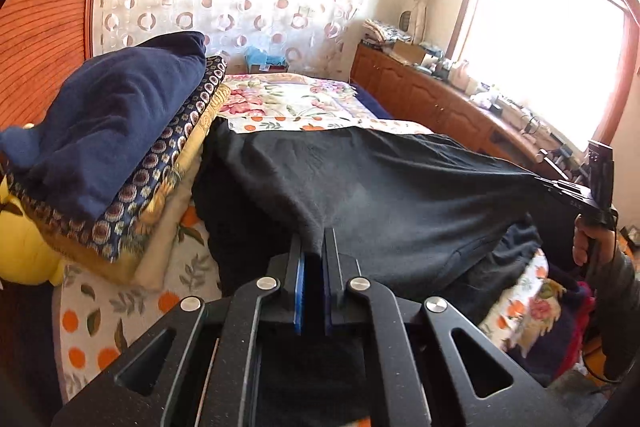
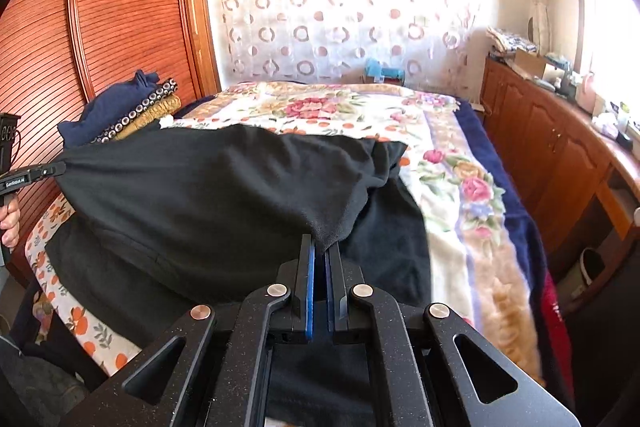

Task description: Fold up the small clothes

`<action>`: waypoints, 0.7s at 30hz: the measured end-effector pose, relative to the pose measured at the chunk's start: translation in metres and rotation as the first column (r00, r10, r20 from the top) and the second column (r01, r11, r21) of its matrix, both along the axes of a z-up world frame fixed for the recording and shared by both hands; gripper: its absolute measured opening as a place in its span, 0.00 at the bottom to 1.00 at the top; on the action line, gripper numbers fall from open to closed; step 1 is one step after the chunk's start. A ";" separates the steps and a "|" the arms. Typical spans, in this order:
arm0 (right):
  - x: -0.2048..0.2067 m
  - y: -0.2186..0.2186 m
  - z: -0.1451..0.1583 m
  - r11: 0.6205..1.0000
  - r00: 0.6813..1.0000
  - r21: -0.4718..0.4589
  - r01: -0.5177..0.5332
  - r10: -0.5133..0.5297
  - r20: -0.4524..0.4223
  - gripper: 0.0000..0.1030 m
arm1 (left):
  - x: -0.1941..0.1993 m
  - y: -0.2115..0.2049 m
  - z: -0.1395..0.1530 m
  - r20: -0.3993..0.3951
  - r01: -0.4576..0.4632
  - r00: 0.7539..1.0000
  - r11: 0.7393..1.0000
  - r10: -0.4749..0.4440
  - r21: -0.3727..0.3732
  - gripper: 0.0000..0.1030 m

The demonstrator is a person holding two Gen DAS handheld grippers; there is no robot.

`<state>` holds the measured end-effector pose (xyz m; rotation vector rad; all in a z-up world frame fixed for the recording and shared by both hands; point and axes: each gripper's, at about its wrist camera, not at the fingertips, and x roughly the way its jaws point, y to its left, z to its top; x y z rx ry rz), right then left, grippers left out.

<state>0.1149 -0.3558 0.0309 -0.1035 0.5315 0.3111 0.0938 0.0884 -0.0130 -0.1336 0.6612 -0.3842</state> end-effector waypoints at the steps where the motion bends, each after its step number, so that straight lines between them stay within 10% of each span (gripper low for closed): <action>1: -0.005 -0.002 0.002 1.000 1.000 0.001 0.000 0.000 0.003 0.04 | -0.005 0.001 0.000 -0.001 0.002 1.000 1.000 -0.002 -0.012 0.07; 8: -0.036 -0.017 0.013 1.000 1.000 0.016 0.007 -0.007 0.030 0.04 | -0.032 -0.005 -0.013 -0.045 0.026 0.999 0.999 -0.028 -0.046 0.07; 21: -0.026 -0.007 -0.062 1.000 0.983 -0.015 0.027 -0.029 -0.182 0.04 | -0.041 -0.005 -0.070 -0.171 -0.029 0.985 0.999 0.033 0.027 0.08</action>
